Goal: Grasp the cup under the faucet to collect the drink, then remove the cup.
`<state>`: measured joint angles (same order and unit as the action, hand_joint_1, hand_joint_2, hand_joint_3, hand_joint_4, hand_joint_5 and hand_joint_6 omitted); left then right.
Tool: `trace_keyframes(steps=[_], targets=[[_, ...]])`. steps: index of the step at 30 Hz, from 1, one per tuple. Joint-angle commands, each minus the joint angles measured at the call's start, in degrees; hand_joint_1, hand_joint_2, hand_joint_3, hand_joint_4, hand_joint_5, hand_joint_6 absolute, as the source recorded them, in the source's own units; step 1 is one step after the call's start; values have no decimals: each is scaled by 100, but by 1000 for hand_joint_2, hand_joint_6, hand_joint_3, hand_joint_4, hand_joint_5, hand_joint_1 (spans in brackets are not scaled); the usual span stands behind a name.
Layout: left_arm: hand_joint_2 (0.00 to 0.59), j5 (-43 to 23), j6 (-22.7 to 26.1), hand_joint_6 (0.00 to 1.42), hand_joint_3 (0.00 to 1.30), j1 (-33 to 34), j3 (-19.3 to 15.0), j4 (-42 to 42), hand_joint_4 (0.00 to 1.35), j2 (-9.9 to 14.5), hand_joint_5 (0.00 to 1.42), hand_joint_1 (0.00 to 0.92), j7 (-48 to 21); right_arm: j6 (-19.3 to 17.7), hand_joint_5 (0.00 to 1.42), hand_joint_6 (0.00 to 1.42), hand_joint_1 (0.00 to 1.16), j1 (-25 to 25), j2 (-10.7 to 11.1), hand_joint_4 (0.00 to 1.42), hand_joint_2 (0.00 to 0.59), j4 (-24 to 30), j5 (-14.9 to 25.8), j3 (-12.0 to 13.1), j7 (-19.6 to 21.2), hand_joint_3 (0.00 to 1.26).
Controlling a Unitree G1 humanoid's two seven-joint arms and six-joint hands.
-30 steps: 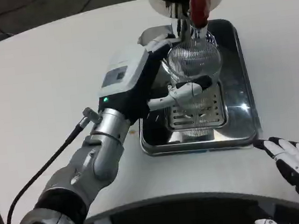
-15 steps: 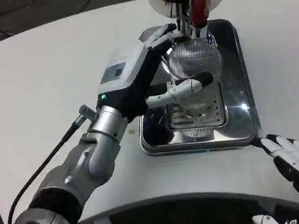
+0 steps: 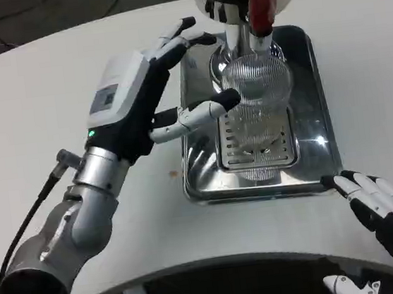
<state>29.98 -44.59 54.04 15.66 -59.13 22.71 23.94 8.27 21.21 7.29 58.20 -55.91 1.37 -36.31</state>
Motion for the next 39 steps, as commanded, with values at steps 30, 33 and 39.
trace_keyframes(steps=[30, 33, 39], targets=[[128, -5393, 3996, 177, 118, -757, -1955, 5021, 60, 731, 209, 0, -5885, 182, 0, 0, 446, -389, 64, 0, 396, -133, -97, -252, 32, 83], [128, -5362, 4301, 163, 107, -579, -1952, 4990, 39, 686, 186, 0, -5965, 169, 0, 0, 446, -348, 62, 0, 396, -95, -90, -258, 37, 83], [128, -5173, 4651, 157, 107, -267, -1872, 4665, 36, 511, 182, 0, -6080, 145, 0, 0, 446, -255, 59, 0, 396, -37, -69, -254, 64, 83]])
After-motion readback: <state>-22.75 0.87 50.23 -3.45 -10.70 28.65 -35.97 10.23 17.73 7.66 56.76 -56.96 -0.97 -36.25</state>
